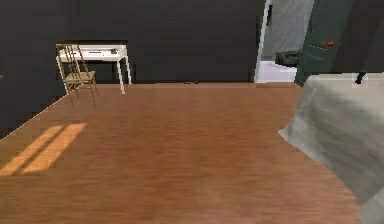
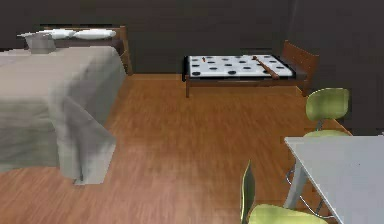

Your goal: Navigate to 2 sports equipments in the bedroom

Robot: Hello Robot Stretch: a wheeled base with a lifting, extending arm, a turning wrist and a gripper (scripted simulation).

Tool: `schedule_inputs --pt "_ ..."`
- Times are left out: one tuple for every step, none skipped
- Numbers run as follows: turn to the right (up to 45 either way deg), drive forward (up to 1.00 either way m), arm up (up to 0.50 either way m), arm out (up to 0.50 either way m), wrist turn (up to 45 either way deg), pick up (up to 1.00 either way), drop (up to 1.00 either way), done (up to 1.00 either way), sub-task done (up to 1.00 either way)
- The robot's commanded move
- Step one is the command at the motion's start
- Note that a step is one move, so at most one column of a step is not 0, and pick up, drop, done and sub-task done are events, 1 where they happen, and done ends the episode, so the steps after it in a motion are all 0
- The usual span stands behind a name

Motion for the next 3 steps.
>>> schedule_inputs --pt "0.0 0.2 0.0 0.0 0.0 0.0 0.0 0.0 0.0" --pt "45.0 0.0 0.0 0.0 0.0 0.0 0.0 0.0 0.0" --pt "36.0 0.0 0.0 0.0 0.0 0.0 0.0 0.0 0.0"
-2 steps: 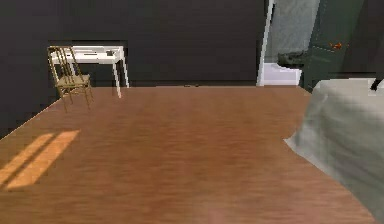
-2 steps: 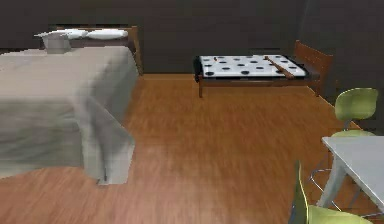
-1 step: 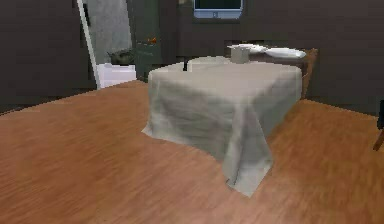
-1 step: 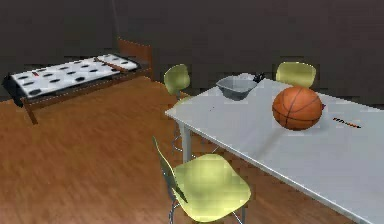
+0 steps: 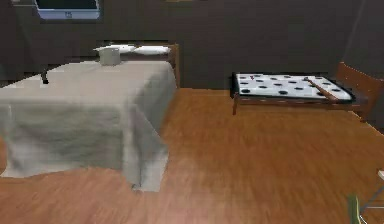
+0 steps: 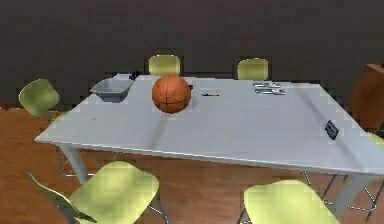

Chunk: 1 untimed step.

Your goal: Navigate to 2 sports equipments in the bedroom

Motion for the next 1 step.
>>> schedule_inputs --pt "0.0 0.9 0.0 0.0 0.0 0.0 0.0 0.0 0.0"
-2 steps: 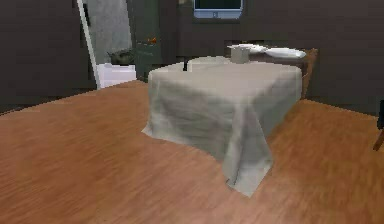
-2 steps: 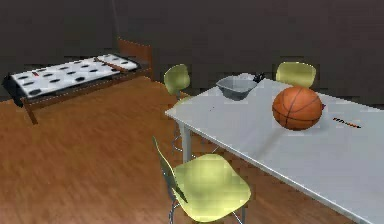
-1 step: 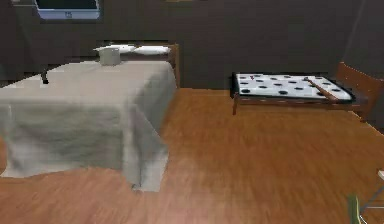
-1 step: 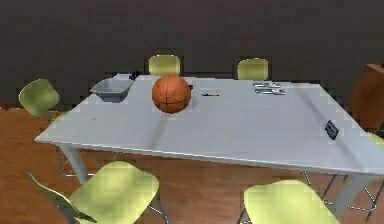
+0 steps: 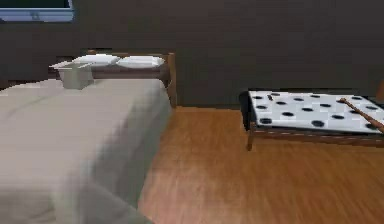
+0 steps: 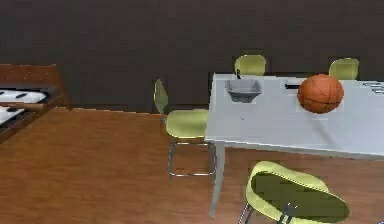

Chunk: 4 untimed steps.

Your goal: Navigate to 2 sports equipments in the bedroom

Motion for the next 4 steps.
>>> schedule_inputs --pt "45.0 0.0 0.0 0.0 0.0 0.0 0.0 0.0 0.0" --pt "0.0 1.0 0.0 0.0 0.0 0.0 0.0 0.0 0.0" --pt "0.0 0.5 0.0 0.0 0.0 0.0 0.0 0.0 0.0" --pt "0.0 0.0 0.0 0.0 0.0 0.0 0.0 1.0 0.0"
